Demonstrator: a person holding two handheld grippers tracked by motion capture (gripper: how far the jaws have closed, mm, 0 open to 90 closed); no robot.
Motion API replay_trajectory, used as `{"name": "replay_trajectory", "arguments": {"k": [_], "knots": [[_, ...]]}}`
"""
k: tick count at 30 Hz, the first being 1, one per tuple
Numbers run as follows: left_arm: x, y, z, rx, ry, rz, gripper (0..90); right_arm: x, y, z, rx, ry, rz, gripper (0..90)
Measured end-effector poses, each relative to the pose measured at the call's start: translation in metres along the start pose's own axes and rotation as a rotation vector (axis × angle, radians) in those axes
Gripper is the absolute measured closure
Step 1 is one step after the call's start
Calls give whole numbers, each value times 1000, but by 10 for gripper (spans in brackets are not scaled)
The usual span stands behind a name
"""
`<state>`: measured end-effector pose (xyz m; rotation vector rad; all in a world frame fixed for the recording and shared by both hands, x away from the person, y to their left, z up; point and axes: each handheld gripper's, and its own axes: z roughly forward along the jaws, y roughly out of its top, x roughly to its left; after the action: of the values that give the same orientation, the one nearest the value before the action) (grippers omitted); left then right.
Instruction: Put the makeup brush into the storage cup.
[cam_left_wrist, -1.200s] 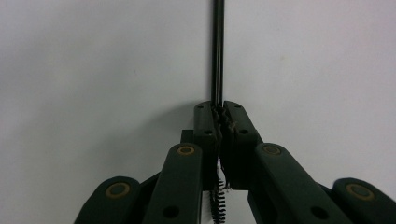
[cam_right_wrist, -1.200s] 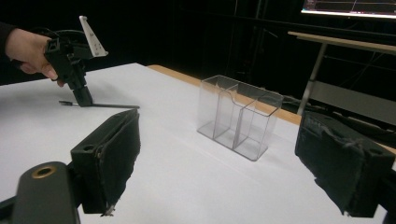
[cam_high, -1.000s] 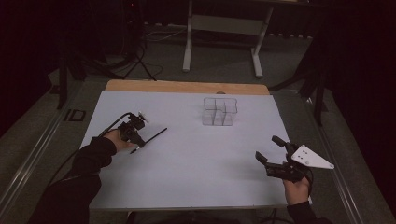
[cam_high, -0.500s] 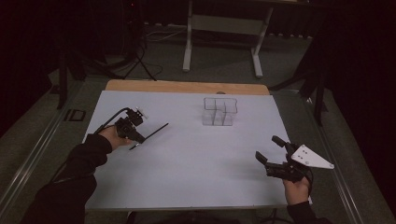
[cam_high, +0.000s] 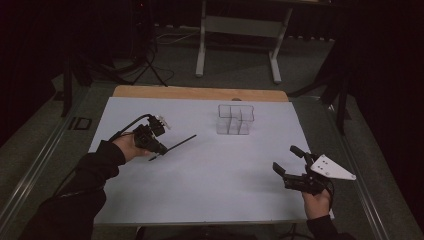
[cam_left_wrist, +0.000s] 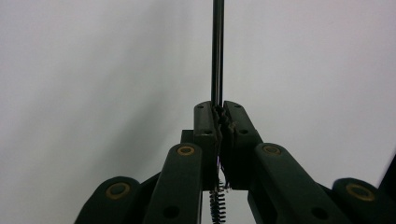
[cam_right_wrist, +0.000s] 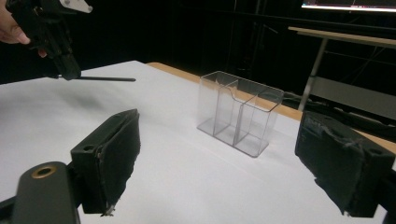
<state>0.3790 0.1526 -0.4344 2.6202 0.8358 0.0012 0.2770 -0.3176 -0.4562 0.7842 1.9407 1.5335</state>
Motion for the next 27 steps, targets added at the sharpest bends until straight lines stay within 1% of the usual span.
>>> {"name": "replay_trajectory", "arguments": {"k": [2, 3, 4, 5, 6, 7, 8, 9, 10, 11, 12, 14, 16, 18, 19, 20, 21, 22, 23, 25, 26, 27], "knots": [[-2, 2, 0, -3, -6, 7, 862, 0, 0, 0, 3, 2, -1, 138], [-7, 5, 0, 0, -8, 28, 862, 0, -1, 0, 4, 1, -1, 138], [-7, 5, 0, 0, -8, 28, 862, 0, -1, 0, 4, 1, -1, 138], [-8, 6, 0, -4, -20, 35, 862, 0, -1, 0, 7, 1, 1, 138], [-10, 8, -1, -6, -20, 44, 862, 0, -1, 0, 7, 1, 1, 138], [-14, 10, -1, -7, -28, 65, 862, 0, -2, 0, 8, 0, 4, 138], [-14, 10, -1, -7, -28, 65, 862, 0, -2, 0, 8, 0, 4, 138], [-18, 14, -1, -8, -25, 80, 862, 0, -2, -1, 10, 3, 6, 138], [-18, 14, -1, -8, -25, 80, 862, 0, -2, -1, 10, 3, 6, 138], [-23, 18, -2, -16, -15, 92, 862, 1, -2, -1, 14, 1, 3, 138], [-23, 18, -2, -16, -15, 92, 862, 1, -2, -1, 17, 3, -3, 138], [-27, 23, -2, -26, -16, 105, 862, 1, -2, 0, 22, 3, -7, 138], [-31, 28, -1, -29, -30, 120, 862, 2, -2, 0, 30, 12, 1, 139], [-36, 33, 0, -22, -26, 145, 862, 3, -2, 1, 33, 27, 19, 140], [-39, 35, 0, -20, -32, 150, 862, 3, -2, 1, 34, 34, 23, 141], [-41, 37, 0, -21, -23, 155, 862, 3, -2, 1, 34, 34, 23, 141], [-43, 39, 0, -13, -25, 168, 862, 4, -1, 2, 44, 50, 25, 145], [-46, 40, 0, -15, -16, 176, 862, 5, -1, 3, 46, 59, 24, 147], [-51, 43, -1, -12, -29, 195, 862, 7, 0, 3, 48, 66, 24, 147], [-53, 44, -1, -15, -21, 200, 862, 10, 3, 4, 50, 82, 18, 147], [-57, 46, -2, -12, -26, 215, 862, 11, 4, 4, 49, 92, 12, 147], [-57, 46, -2, -12, -26, 215, 862, 12, 6, 5, 52, 98, 5, 147]]}}
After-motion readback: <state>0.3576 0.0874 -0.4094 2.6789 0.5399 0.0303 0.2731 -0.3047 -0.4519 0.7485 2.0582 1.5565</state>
